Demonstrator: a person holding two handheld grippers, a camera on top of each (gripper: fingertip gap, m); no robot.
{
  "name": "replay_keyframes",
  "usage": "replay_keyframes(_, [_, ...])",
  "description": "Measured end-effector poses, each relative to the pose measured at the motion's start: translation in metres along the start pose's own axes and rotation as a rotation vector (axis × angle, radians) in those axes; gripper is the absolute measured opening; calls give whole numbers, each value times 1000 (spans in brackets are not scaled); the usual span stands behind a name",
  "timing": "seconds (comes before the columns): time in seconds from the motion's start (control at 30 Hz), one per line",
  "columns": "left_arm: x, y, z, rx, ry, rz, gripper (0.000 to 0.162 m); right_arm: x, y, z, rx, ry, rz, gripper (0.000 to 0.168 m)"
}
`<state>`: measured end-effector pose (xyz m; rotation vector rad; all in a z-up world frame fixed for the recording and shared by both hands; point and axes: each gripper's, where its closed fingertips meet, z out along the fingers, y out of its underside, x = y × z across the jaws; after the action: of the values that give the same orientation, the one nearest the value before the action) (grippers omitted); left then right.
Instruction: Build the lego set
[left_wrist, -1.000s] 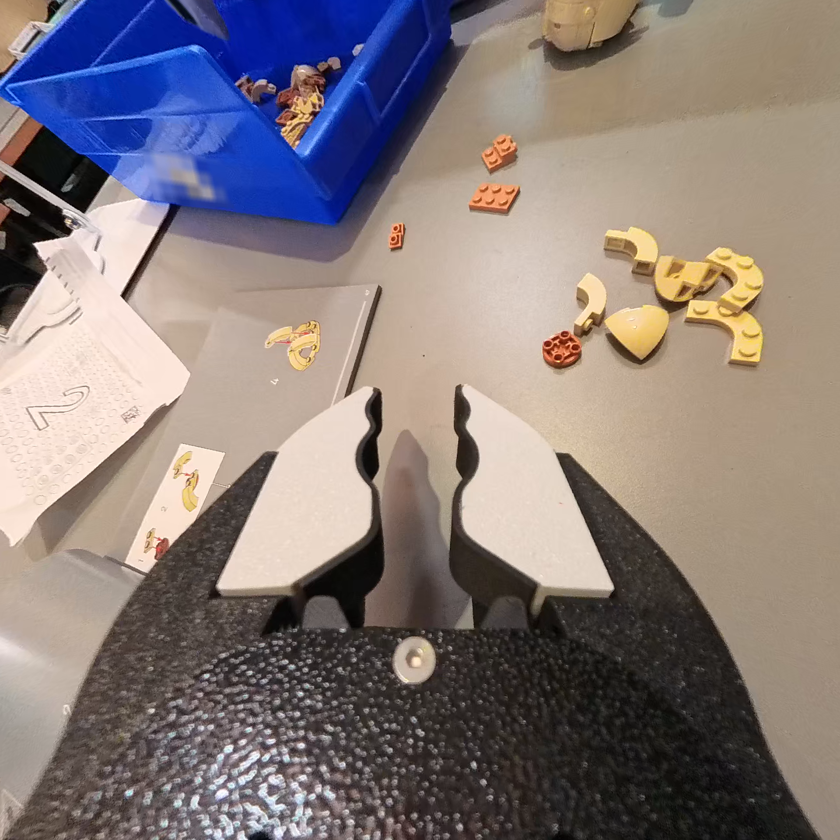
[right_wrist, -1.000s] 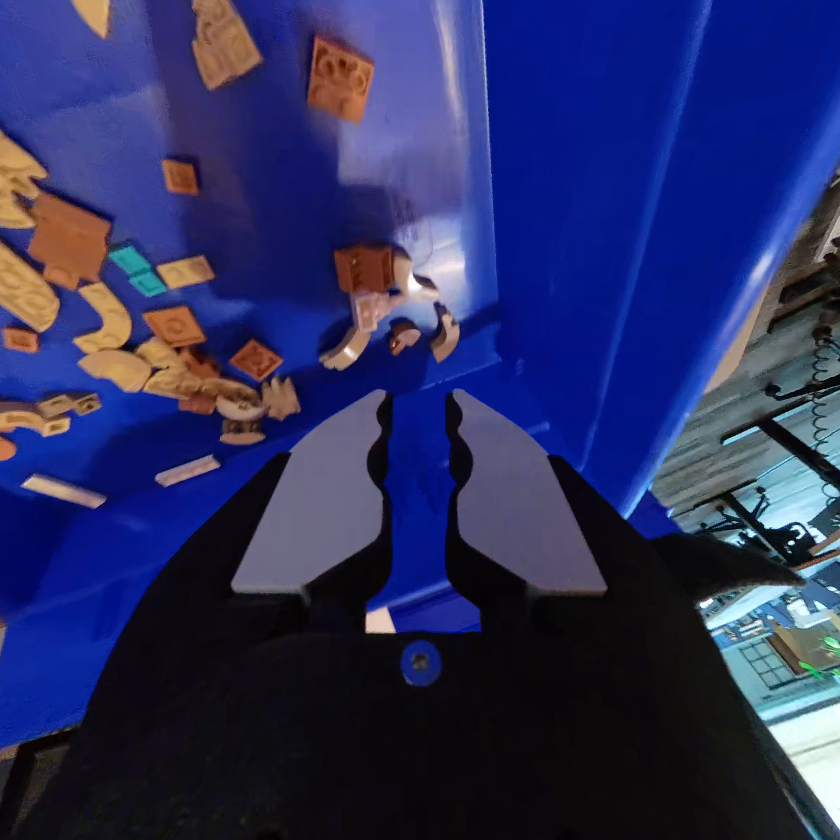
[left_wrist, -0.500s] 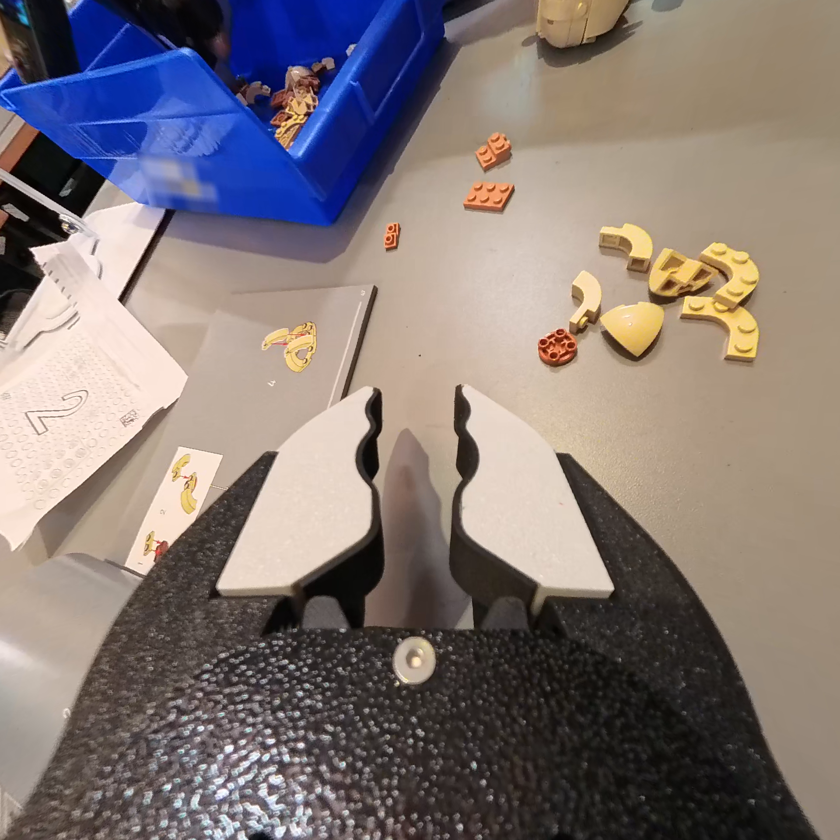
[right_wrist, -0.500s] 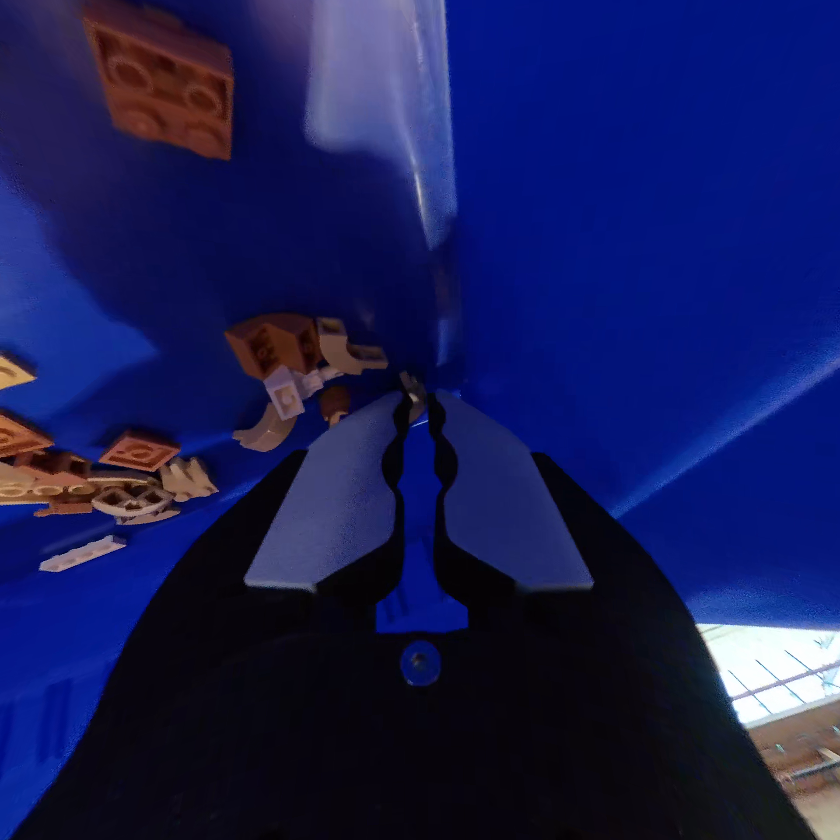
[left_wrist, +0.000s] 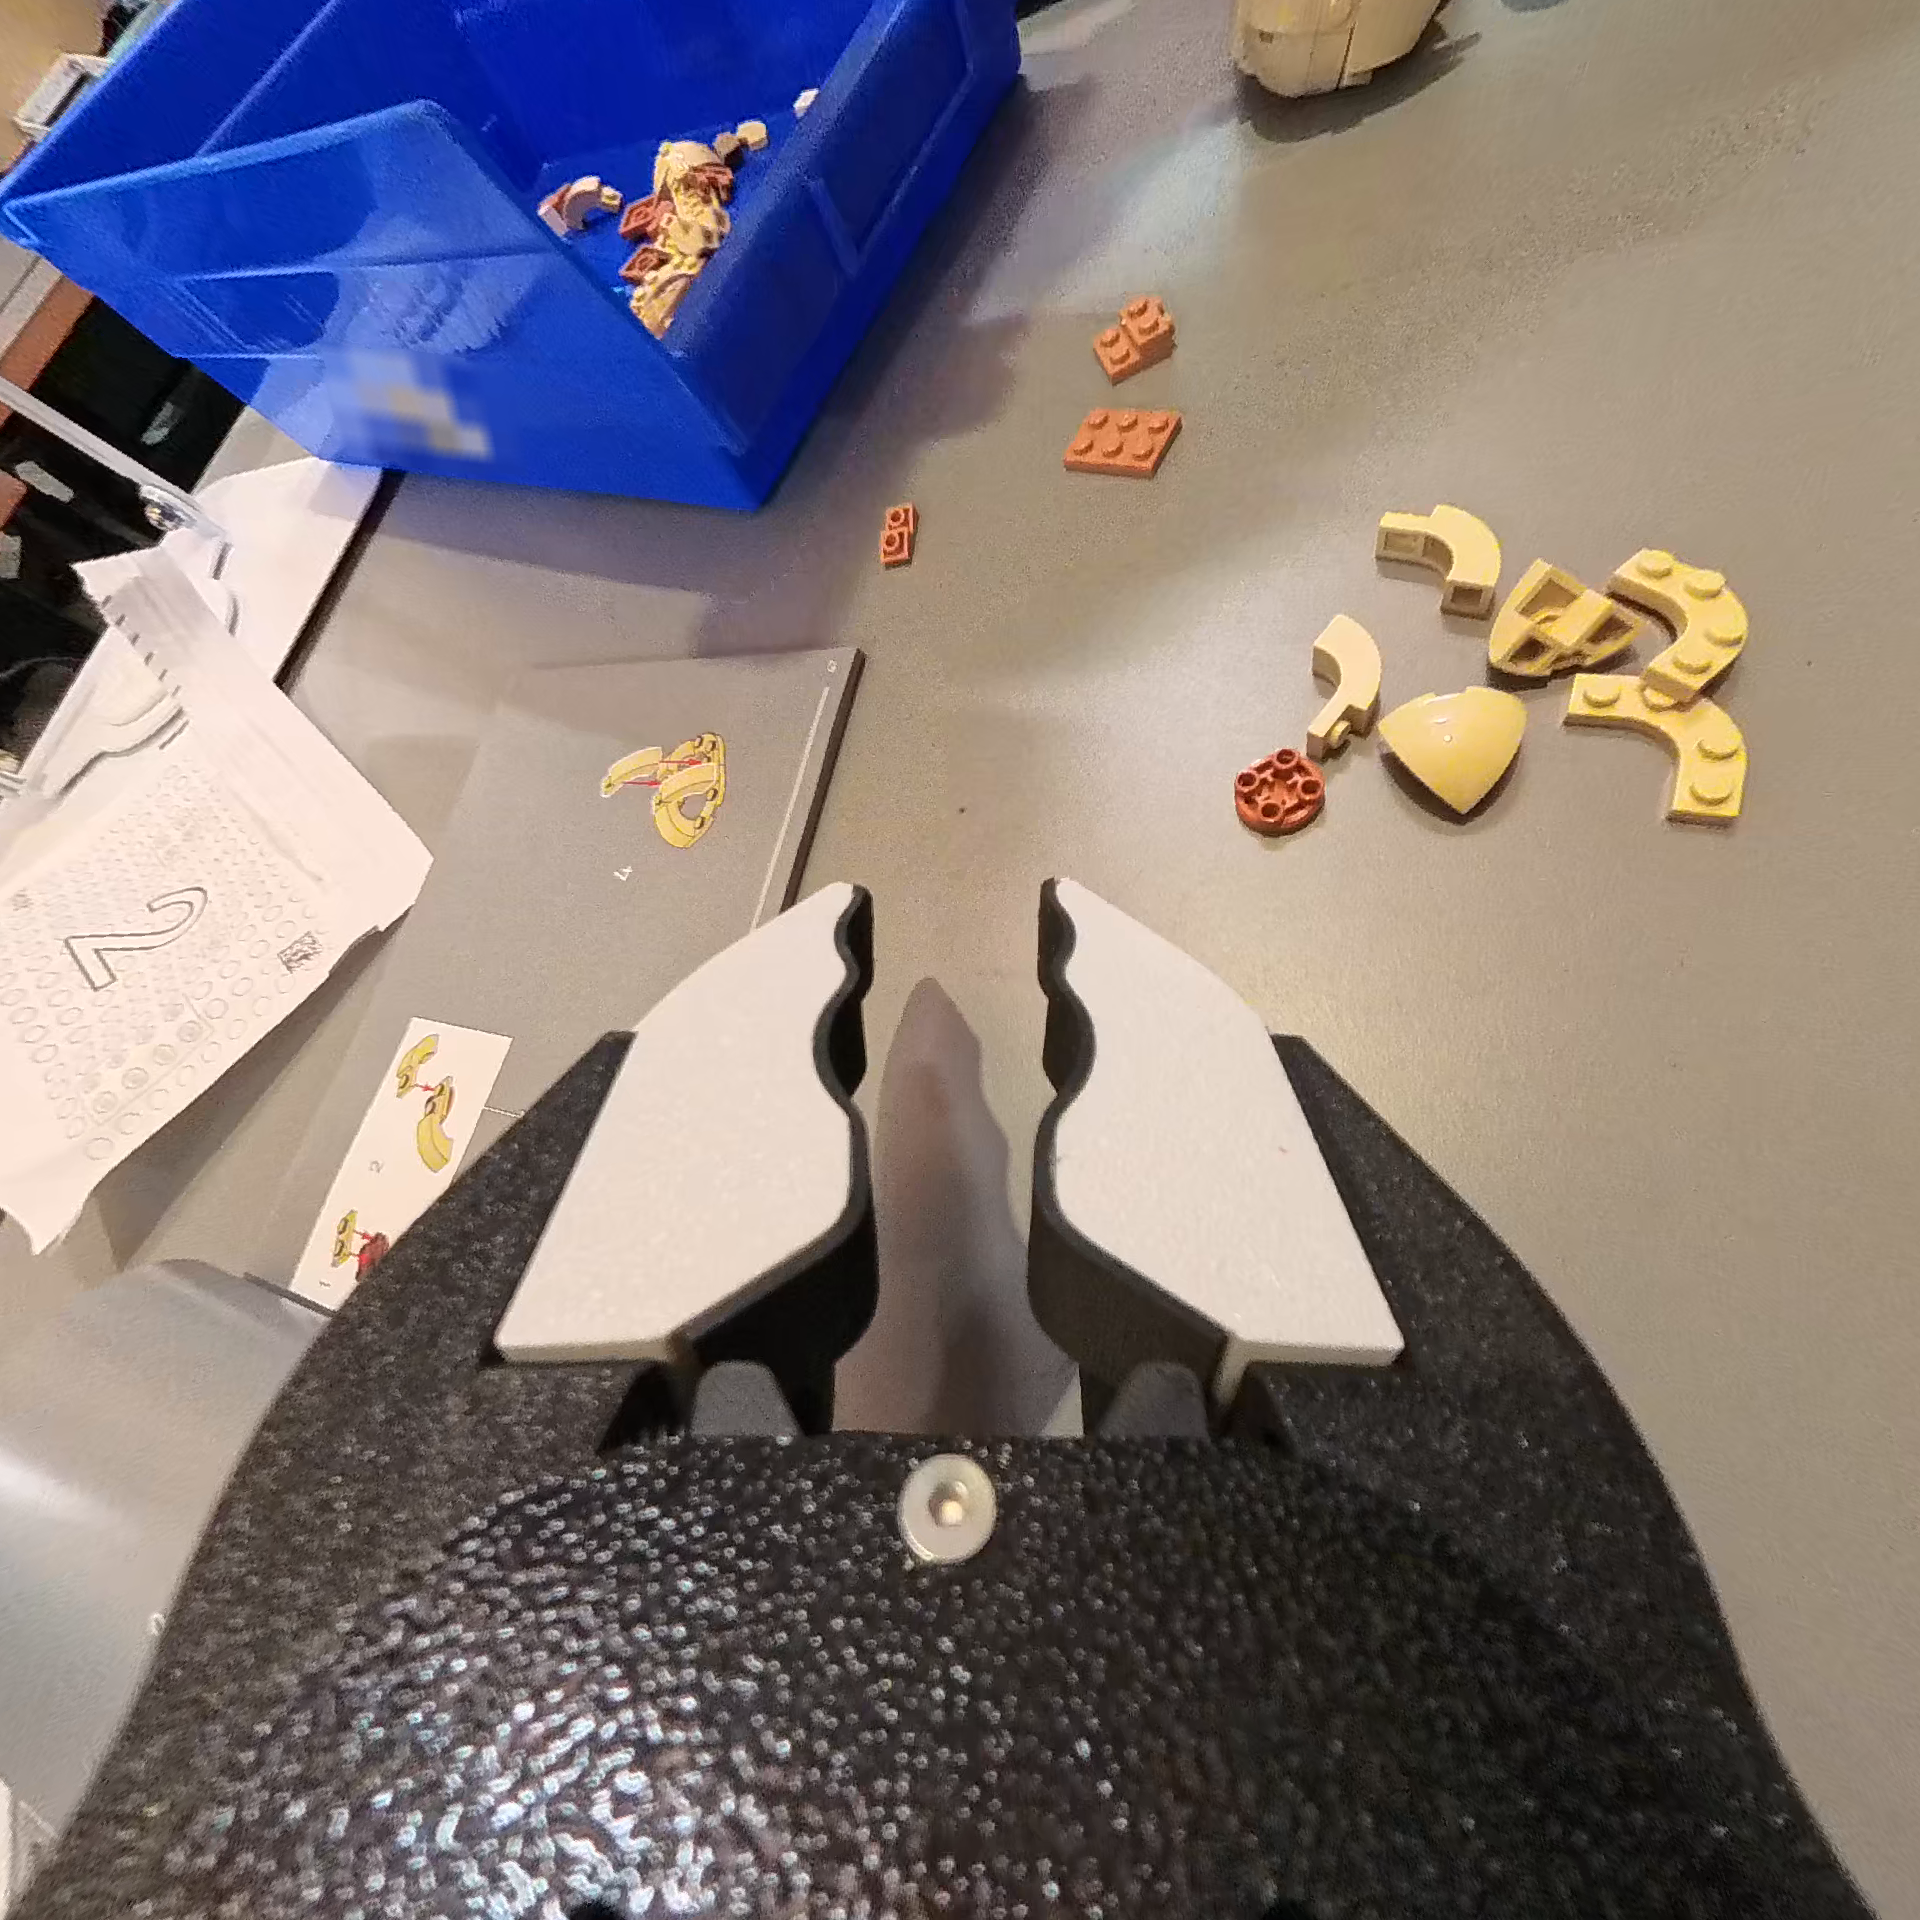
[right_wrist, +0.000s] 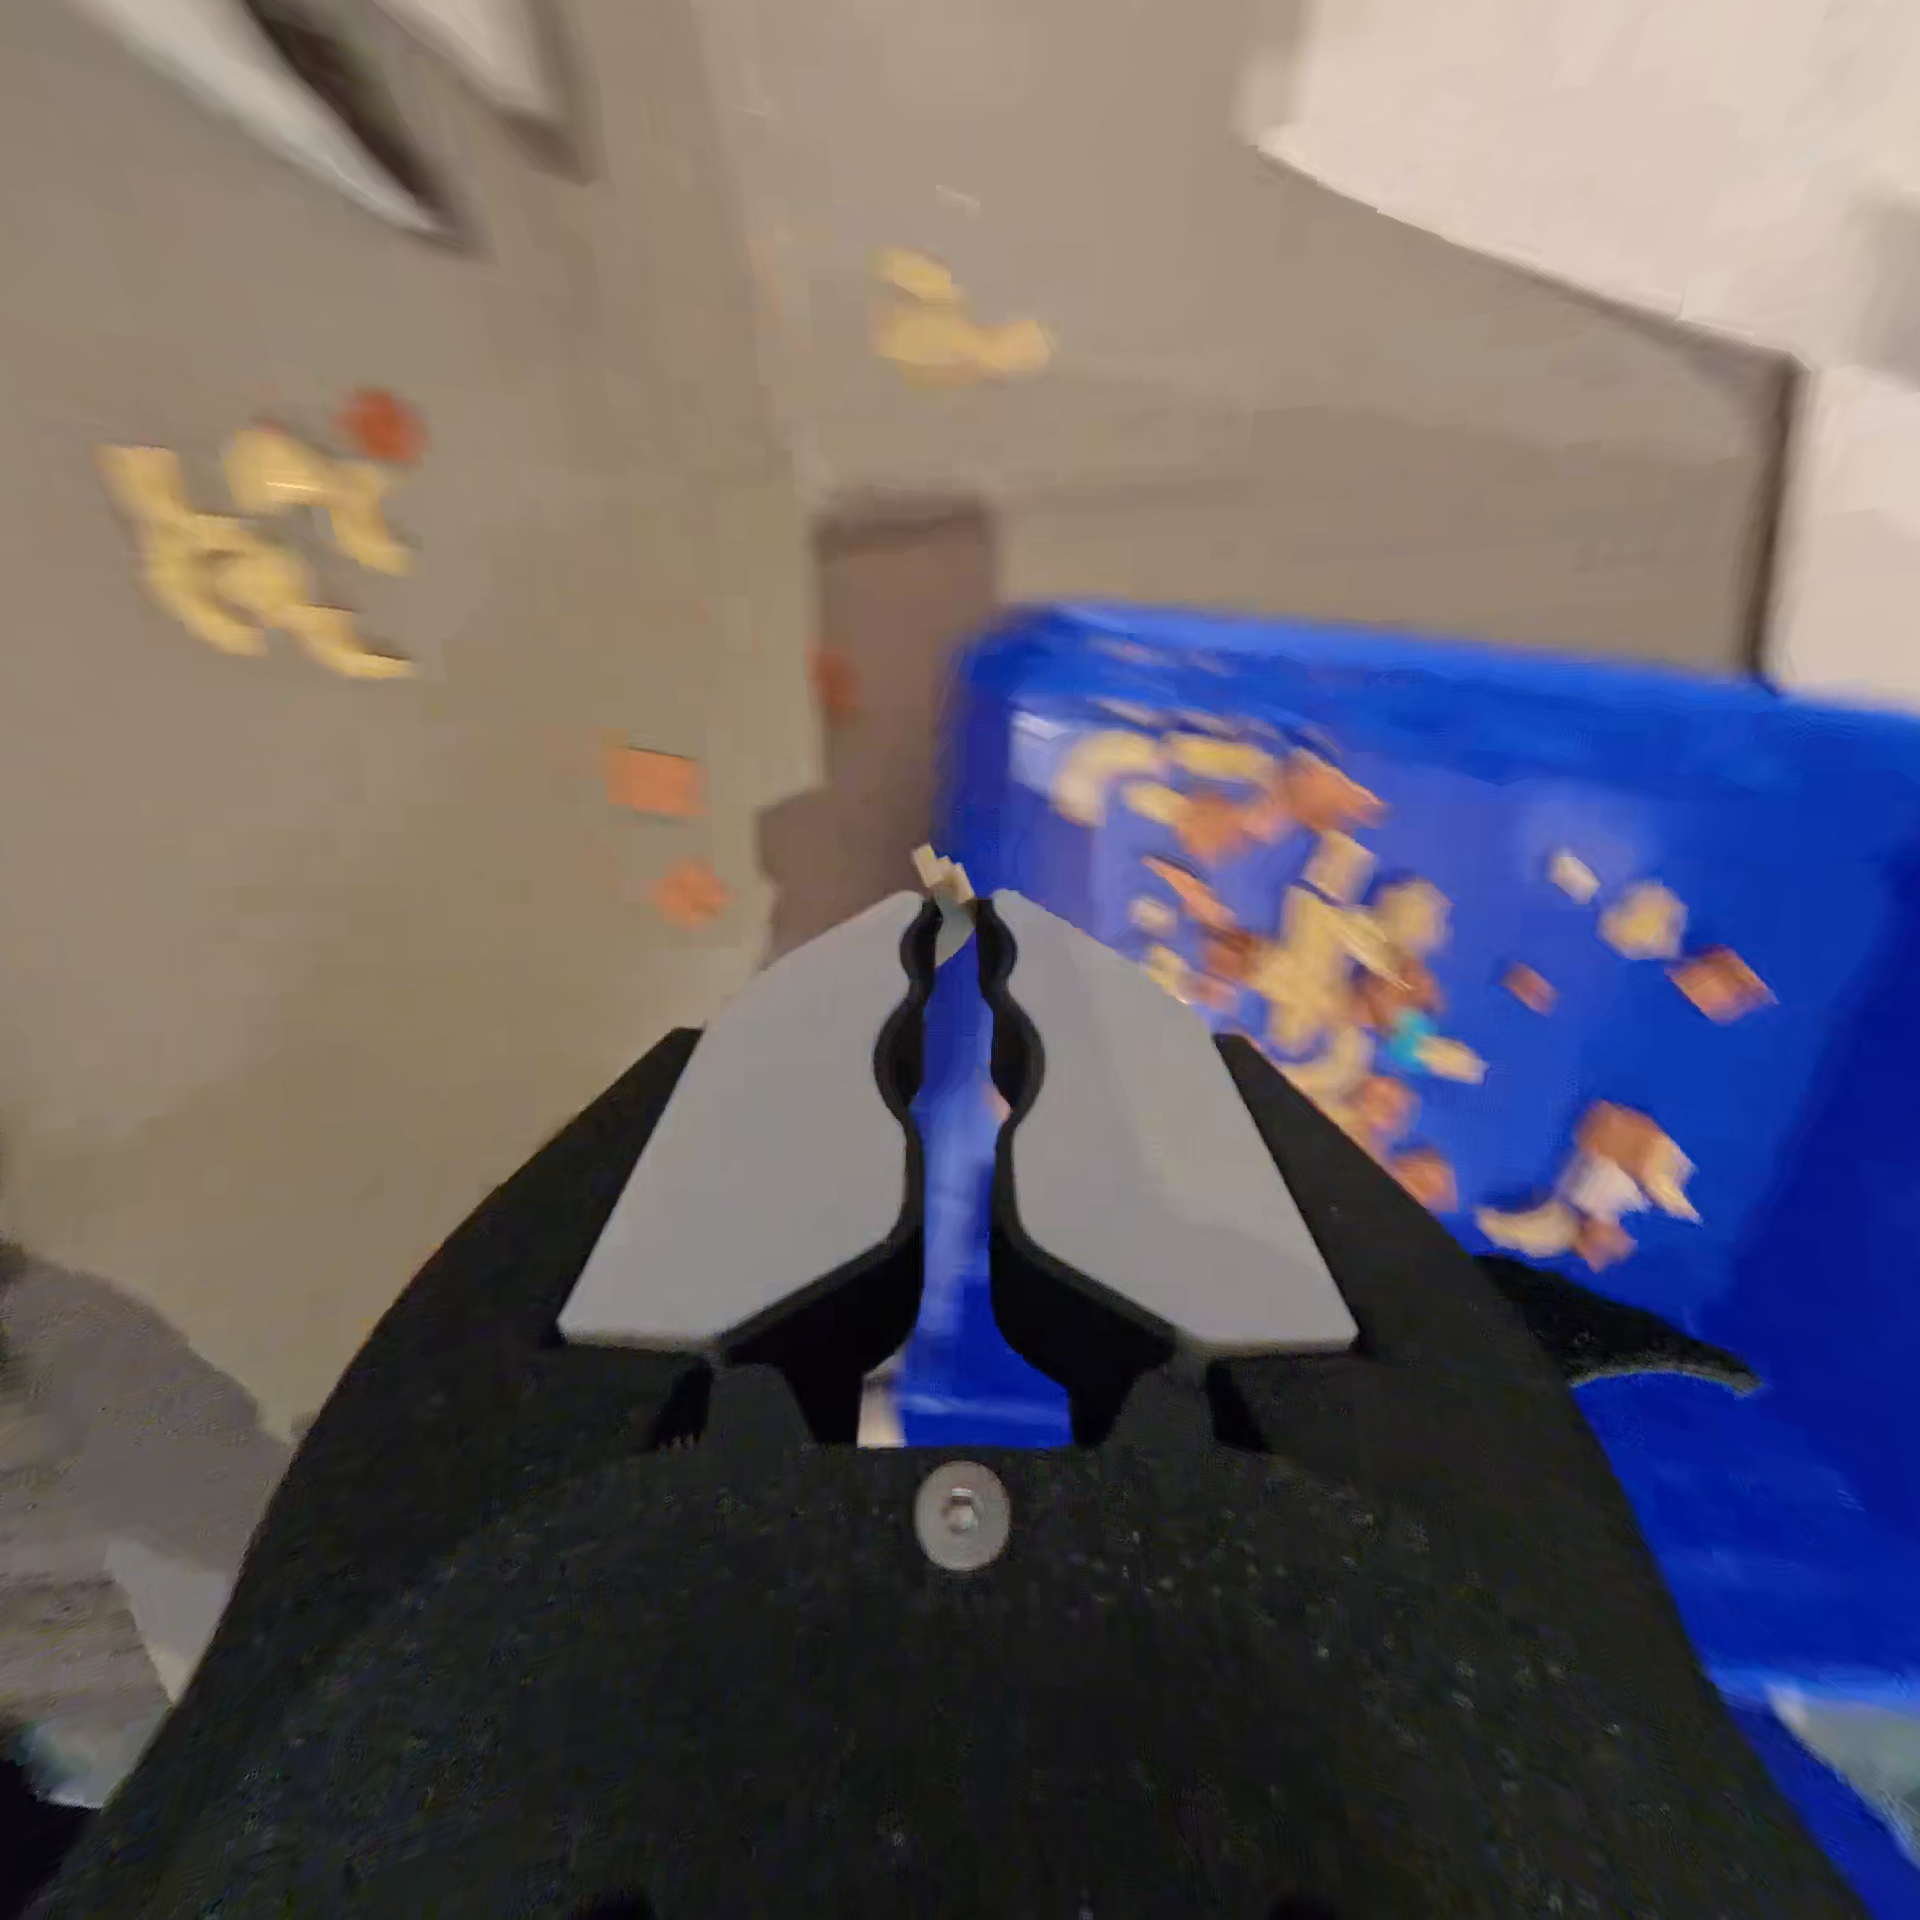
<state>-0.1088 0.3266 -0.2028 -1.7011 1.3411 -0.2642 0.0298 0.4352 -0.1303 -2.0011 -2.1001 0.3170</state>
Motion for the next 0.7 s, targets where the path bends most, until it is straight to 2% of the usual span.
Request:
replay_keyframes(0.07, [0,0,0,-1,-3,2,30,-65,-18,15,30,-77,-112,7])
replay_keyframes(0.13, [0,0,0,-1,-6,2,30,-115,-20,40,-14,-130,-194,7])
replay_keyframes(0.27, [-1,0,0,1,-12,3,30,-170,-11,79,-109,-199,-283,7])
replay_keyframes(0.4, [-1,0,0,0,-14,3,30,-180,-3,94,-158,-211,-285,9])
replay_keyframes(0.53, [-1,0,0,-1,-14,5,30,-174,-2,95,-141,-215,-241,19])
replay_keyframes(0.63, [0,0,0,-1,-12,6,30,-156,-2,76,-112,-185,-230,22])
replay_keyframes(0.7, [0,0,0,0,-10,4,30,-129,-3,53,-66,-134,-200,22])
